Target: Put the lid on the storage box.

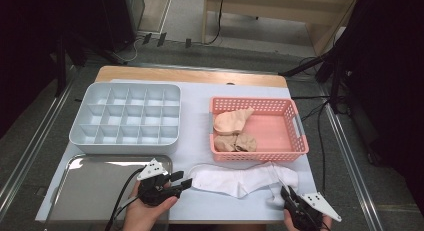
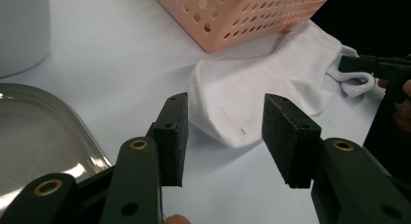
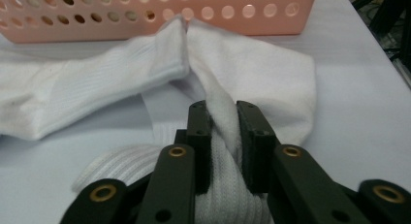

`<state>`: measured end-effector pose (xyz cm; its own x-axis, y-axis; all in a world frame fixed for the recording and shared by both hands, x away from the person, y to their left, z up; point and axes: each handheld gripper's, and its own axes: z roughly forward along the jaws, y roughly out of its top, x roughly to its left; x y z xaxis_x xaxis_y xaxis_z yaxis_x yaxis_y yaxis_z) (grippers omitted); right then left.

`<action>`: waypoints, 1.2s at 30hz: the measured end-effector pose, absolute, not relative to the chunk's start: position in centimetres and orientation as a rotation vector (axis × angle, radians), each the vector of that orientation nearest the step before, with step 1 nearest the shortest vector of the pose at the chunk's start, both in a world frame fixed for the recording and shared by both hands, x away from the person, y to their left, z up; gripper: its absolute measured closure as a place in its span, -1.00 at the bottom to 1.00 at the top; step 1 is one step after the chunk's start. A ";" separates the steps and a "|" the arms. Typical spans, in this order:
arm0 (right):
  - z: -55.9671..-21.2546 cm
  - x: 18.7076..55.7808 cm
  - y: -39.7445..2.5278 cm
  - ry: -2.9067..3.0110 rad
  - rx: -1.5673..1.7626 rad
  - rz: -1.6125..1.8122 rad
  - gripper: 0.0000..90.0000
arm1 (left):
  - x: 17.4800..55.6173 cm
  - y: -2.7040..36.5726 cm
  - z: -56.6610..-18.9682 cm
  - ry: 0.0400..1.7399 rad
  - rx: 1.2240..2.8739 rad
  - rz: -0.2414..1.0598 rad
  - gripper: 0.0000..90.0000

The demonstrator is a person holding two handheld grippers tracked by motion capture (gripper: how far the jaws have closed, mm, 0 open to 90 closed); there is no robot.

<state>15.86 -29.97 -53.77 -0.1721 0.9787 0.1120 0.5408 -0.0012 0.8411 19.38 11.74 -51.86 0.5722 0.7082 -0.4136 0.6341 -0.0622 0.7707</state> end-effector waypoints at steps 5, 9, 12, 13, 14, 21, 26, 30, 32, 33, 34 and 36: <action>-53.1 16.0 -30.7 1.701 1.570 1.088 0.79 | 19.4 11.7 -52.0 1.113 1.757 0.082 0.19; -52.4 16.0 -31.5 1.633 1.581 1.116 0.79 | 19.3 11.8 -52.3 1.124 1.764 0.082 0.19; -51.9 15.9 -31.8 1.604 1.582 1.126 0.80 | 19.2 11.8 -52.3 1.121 1.766 0.083 0.19; -51.3 15.8 -32.0 1.571 1.576 1.143 0.80 | 19.2 11.8 -52.3 1.122 1.762 0.083 0.19; -51.3 15.8 -32.0 1.571 1.576 1.143 0.80 | 19.2 11.8 -52.3 1.126 1.756 0.085 0.19; -48.8 14.7 -30.6 1.530 1.481 1.223 0.80 | 19.3 12.0 -52.1 1.125 1.762 0.094 0.20; -47.3 14.1 -27.6 1.574 1.397 1.299 0.80 | 19.3 11.8 -52.2 1.124 1.758 0.092 0.20; -47.3 14.0 -25.7 1.613 1.376 1.335 0.80 | 19.4 11.7 -52.3 1.121 1.758 0.092 0.20; -47.9 13.9 -23.2 1.674 1.348 1.361 0.80 | 19.4 11.7 -52.3 1.121 1.756 0.088 0.20; -47.9 13.9 -23.2 1.674 1.348 1.361 0.80 | 19.4 11.7 -52.3 1.122 1.754 0.087 0.20; -48.5 13.9 -21.5 1.731 1.324 1.375 0.80 | 19.4 11.7 -52.3 1.120 1.755 0.088 0.20; -49.2 13.9 -19.8 1.777 1.315 1.376 0.80 | 19.4 11.7 -52.3 1.121 1.753 0.088 0.20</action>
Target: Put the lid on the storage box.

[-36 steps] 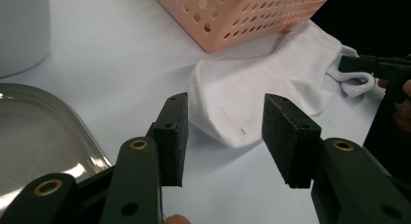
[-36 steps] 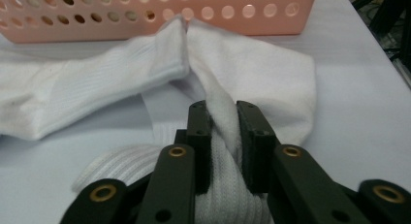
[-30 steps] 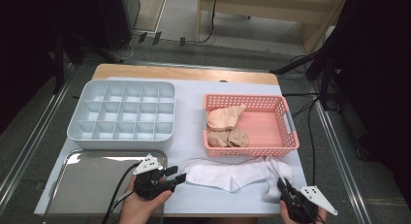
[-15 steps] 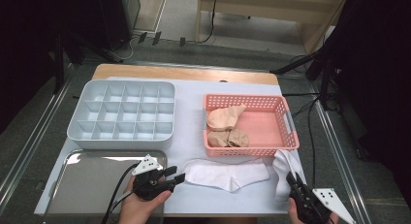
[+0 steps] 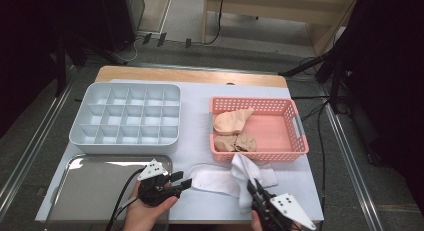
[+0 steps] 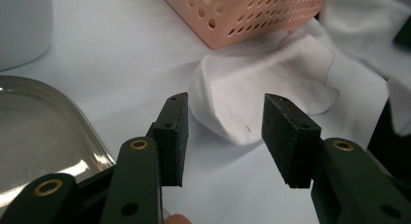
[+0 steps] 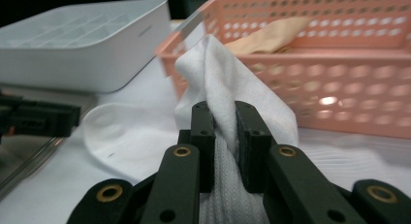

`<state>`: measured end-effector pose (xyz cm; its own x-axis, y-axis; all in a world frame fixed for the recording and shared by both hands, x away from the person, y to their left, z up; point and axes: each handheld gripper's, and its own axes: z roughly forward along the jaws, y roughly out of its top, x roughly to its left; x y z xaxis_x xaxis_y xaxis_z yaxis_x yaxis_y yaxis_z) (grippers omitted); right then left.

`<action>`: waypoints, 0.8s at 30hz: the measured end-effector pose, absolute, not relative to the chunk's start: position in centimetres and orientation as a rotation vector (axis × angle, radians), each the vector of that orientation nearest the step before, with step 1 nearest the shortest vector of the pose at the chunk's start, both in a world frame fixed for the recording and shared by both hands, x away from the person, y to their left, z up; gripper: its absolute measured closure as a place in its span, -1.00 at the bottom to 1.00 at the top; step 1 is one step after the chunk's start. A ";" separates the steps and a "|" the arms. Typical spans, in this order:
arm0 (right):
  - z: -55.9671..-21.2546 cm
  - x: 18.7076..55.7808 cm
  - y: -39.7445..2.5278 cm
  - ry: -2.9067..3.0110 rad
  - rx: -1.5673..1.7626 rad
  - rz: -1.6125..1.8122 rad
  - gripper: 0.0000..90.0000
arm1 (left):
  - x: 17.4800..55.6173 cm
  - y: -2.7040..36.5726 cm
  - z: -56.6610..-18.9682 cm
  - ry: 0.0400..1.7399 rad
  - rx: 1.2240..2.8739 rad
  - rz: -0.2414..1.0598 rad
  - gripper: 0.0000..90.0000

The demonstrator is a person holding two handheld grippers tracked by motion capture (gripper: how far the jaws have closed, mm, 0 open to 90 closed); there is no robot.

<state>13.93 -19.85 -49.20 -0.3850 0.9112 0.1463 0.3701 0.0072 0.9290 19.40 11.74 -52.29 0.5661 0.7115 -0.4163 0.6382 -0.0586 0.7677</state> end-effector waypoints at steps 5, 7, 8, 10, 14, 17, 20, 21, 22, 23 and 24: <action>-51.0 14.7 -16.5 1.914 1.310 1.387 0.68 | 19.2 11.6 -52.4 1.116 1.760 0.083 0.20; -51.9 15.0 -15.8 1.976 1.326 1.441 0.35 | 19.1 11.7 -52.4 1.114 1.761 0.084 0.20; -51.9 15.0 -15.8 1.976 1.326 1.441 0.35 | 19.1 11.7 -52.4 1.115 1.759 0.083 0.20; -52.0 15.1 -15.8 1.978 1.317 1.467 0.17 | 19.1 11.8 -52.3 1.117 1.761 0.087 0.20; -51.1 14.9 -18.1 1.882 1.373 1.521 0.16 | 19.2 11.9 -52.3 1.120 1.750 0.095 0.22; -51.1 14.8 -18.9 1.867 1.400 1.509 0.19 | 19.0 11.8 -52.0 1.108 1.736 0.101 0.26; -51.0 14.2 -19.3 1.890 1.403 1.495 0.24 | 18.7 11.4 -51.9 1.093 1.744 0.092 0.32; -51.1 14.1 -19.4 1.905 1.393 1.496 0.25 | 18.5 11.3 -51.9 1.089 1.746 0.092 0.32; -51.2 13.6 -19.6 1.928 1.403 1.490 0.26 | 18.4 11.1 -51.9 1.084 1.751 0.090 0.32; -51.2 13.6 -19.6 1.928 1.403 1.490 0.26 | 18.3 11.0 -51.9 1.080 1.755 0.093 0.32; -51.4 13.2 -20.0 1.933 1.425 1.509 0.24 | 18.3 10.9 -51.9 1.082 1.758 0.090 0.32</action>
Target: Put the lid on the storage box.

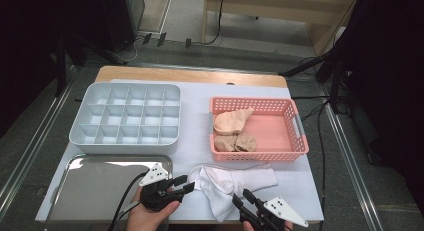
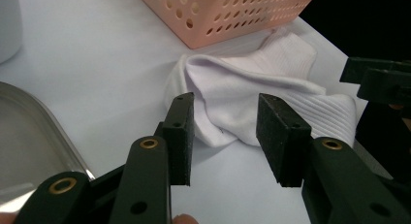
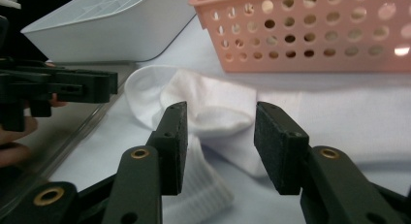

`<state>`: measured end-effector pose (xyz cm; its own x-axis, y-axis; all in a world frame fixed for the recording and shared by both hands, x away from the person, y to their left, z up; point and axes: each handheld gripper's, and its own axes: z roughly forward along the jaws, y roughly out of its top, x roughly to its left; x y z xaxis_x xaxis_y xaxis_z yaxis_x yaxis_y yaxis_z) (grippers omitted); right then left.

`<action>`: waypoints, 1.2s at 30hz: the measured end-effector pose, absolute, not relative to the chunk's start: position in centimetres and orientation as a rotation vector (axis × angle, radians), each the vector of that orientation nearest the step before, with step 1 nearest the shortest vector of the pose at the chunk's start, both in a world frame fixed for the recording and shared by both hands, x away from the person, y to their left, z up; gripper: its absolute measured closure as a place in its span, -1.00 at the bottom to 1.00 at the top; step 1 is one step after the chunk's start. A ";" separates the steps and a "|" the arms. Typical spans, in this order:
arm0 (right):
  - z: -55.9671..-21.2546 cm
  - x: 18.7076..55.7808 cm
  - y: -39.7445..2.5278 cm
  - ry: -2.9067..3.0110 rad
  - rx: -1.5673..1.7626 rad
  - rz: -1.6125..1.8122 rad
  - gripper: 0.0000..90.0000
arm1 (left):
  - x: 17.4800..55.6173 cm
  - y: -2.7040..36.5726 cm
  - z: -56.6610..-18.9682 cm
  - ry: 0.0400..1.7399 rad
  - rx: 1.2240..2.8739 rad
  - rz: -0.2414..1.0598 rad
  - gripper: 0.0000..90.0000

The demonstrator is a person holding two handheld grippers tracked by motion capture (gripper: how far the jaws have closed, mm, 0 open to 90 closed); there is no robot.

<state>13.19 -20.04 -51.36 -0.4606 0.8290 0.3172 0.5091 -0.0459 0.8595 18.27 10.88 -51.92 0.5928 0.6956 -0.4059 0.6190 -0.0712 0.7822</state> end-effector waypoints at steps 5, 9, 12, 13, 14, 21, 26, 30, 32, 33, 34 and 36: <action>-51.7 12.4 -20.1 1.983 1.451 1.528 0.12 | 18.0 10.4 -52.0 1.073 1.767 0.097 0.31; -52.7 12.2 -18.8 2.060 1.466 1.440 0.07 | 18.0 9.9 -51.8 1.069 1.769 0.115 0.19; -53.0 12.4 -18.5 2.065 1.473 1.424 0.33 | 18.0 9.3 -51.6 1.045 1.789 0.131 0.16; -53.1 12.5 -18.5 2.072 1.485 1.423 0.49 | 18.0 9.1 -51.5 1.040 1.791 0.140 0.15; -53.2 12.6 -18.3 2.082 1.478 1.418 0.62 | 18.1 9.0 -51.4 1.034 1.791 0.141 0.14; -53.4 12.9 -17.6 2.103 1.449 1.387 0.75 | 18.5 7.3 -50.5 0.972 1.811 0.144 0.08; -53.3 13.0 -17.5 2.107 1.440 1.380 0.75 | 18.9 5.2 -50.4 0.908 1.852 0.125 -0.02; -53.3 13.0 -17.4 2.117 1.445 1.375 0.75 | 19.4 3.8 -50.7 0.890 1.874 0.088 -0.03; -53.4 13.1 -17.3 2.130 1.435 1.363 0.76 | 19.7 3.3 -51.0 0.893 1.897 0.088 0.13; -53.4 13.2 -17.3 2.137 1.420 1.362 0.77 | 19.8 3.1 -51.1 0.894 1.910 0.089 0.25; -53.4 13.2 -17.3 2.137 1.420 1.362 0.77 | 19.9 3.0 -51.2 0.897 1.917 0.090 0.25; -53.4 13.2 -17.3 2.139 1.415 1.367 0.78 | 20.3 3.0 -51.4 0.907 1.945 0.080 0.76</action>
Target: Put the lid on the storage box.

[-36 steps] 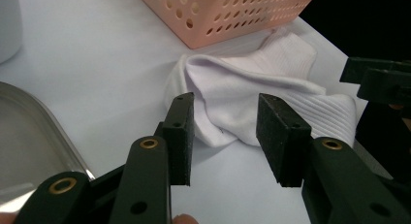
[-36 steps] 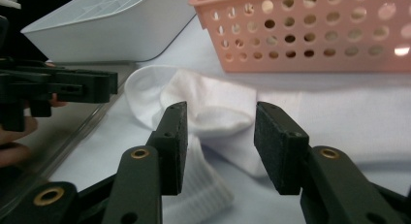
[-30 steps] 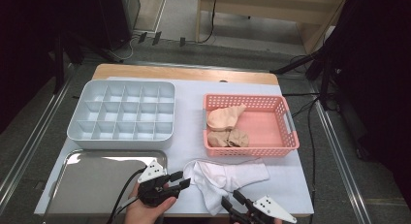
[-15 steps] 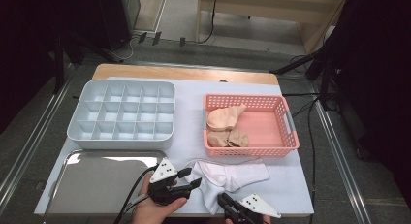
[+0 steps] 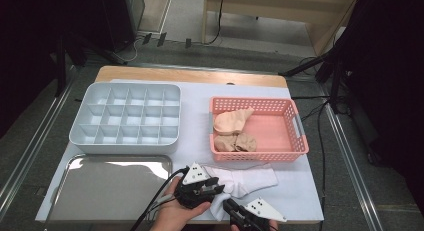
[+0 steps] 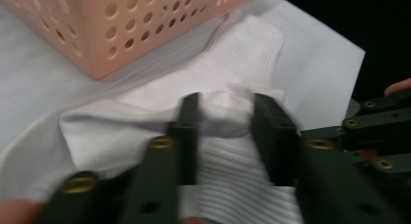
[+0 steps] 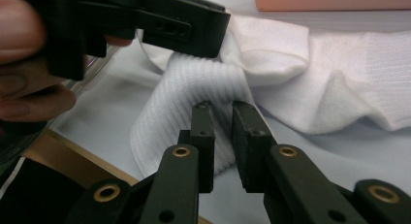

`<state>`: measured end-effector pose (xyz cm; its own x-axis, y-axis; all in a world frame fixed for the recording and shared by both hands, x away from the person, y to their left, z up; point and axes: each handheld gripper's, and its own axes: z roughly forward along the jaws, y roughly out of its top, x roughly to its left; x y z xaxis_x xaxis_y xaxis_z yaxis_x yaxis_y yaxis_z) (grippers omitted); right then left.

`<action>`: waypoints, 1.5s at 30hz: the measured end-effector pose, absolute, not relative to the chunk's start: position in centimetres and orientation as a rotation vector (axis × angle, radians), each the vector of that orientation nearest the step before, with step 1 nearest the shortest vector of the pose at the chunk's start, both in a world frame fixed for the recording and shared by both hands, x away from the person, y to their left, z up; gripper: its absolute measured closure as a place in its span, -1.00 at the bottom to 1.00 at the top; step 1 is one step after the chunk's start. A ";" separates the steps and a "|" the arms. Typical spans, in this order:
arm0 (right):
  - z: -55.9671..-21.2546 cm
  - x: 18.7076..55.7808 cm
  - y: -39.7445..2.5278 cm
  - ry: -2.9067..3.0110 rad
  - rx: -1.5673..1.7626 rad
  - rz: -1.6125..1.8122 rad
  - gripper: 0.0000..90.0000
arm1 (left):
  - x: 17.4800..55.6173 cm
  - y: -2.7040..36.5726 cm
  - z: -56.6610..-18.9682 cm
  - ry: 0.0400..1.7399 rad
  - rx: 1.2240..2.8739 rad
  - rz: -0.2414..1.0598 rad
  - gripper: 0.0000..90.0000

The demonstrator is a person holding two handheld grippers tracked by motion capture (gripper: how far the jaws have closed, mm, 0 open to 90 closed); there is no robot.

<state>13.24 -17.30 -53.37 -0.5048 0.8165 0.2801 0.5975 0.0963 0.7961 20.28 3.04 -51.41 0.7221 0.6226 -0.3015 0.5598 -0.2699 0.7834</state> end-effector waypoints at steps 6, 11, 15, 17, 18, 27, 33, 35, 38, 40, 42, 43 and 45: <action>-52.5 12.9 -18.4 2.106 1.416 1.399 0.83 | 20.7 4.3 -50.3 0.909 1.910 0.104 1.00; -50.5 12.4 -20.9 2.021 1.368 1.353 0.92 | 20.6 6.3 -49.0 0.934 1.840 0.132 1.00; -50.1 12.4 -22.4 1.995 1.386 1.422 0.85 | 20.7 7.1 -49.0 0.964 1.825 0.142 1.00; -50.8 12.5 -21.6 2.033 1.405 1.462 0.71 | 20.8 7.3 -49.3 0.975 1.825 0.137 1.00; -51.3 12.5 -21.0 2.052 1.403 1.495 0.56 | 20.8 7.3 -49.4 0.976 1.822 0.135 1.00; -53.9 12.4 -15.6 2.062 1.391 1.283 0.25 | 20.7 7.5 -49.4 0.992 1.794 0.134 1.00; -52.9 12.5 -17.4 2.075 1.361 1.298 1.00 | 20.4 8.1 -49.0 0.988 1.786 0.130 1.00; -52.2 12.4 -18.4 2.061 1.351 1.323 1.00 | 20.3 8.4 -48.8 0.981 1.779 0.128 1.00; -50.6 12.1 -20.6 2.013 1.330 1.358 1.00 | 20.0 8.7 -48.5 0.981 1.762 0.131 1.00; -49.9 12.0 -21.6 1.984 1.332 1.379 1.00 | 20.0 8.9 -48.4 0.984 1.753 0.125 1.00; -49.9 12.0 -21.8 2.009 1.333 1.449 0.88 | 20.1 9.0 -48.6 0.990 1.759 0.130 1.00; -50.1 11.9 -21.4 2.028 1.336 1.460 0.77 | 20.1 9.0 -48.7 0.991 1.757 0.126 1.00; -50.9 11.8 -20.1 2.067 1.334 1.479 0.54 | 20.2 9.0 -48.8 0.999 1.755 0.122 1.00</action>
